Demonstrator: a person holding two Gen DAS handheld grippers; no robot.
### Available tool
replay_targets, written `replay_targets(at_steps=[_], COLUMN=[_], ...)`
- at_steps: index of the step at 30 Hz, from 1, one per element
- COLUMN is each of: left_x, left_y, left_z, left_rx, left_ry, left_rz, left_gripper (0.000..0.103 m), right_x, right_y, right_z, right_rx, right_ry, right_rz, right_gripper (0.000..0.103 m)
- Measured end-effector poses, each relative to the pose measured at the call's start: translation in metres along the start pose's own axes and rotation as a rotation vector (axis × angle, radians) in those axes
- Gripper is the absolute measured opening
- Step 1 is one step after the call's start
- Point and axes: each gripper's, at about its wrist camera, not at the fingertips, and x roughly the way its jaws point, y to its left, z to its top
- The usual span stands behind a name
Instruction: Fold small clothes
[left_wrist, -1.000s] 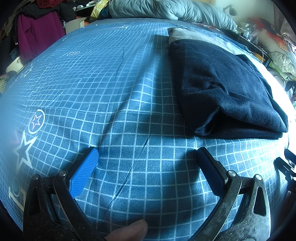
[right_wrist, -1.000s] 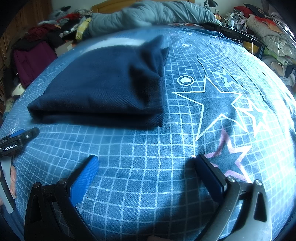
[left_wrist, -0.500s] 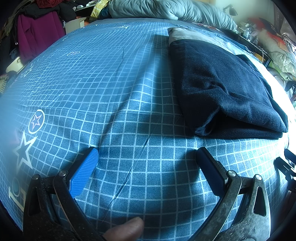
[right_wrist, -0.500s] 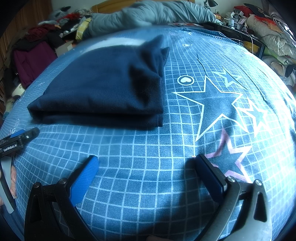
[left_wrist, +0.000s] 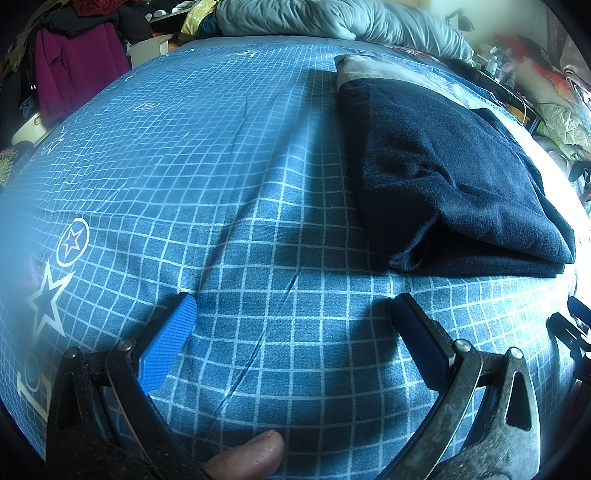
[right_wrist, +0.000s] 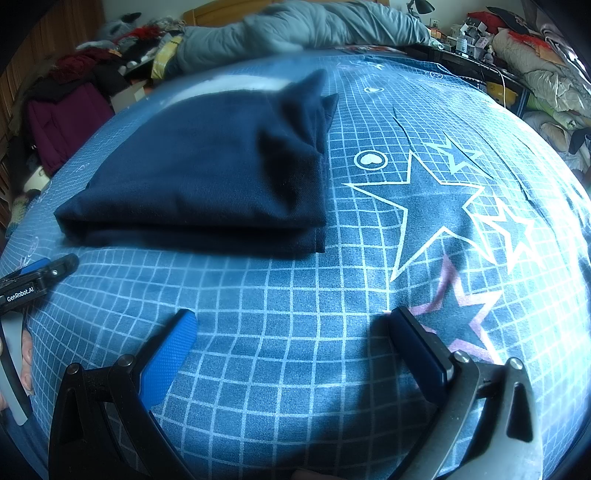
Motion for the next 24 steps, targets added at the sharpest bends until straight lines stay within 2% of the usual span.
replay_targets(at_steps=[24], left_x=[0.0005], left_y=[0.0003], left_z=[0.0003], left_rx=[0.002], left_ry=[0.001], left_rz=[0.002], left_gripper=[0.103], right_x=[0.0003], right_y=[0.0024], right_z=[0.0004], right_rx=[-0.005], right_ry=[0.001], right_rz=[-0.006], right_gripper=[0.103])
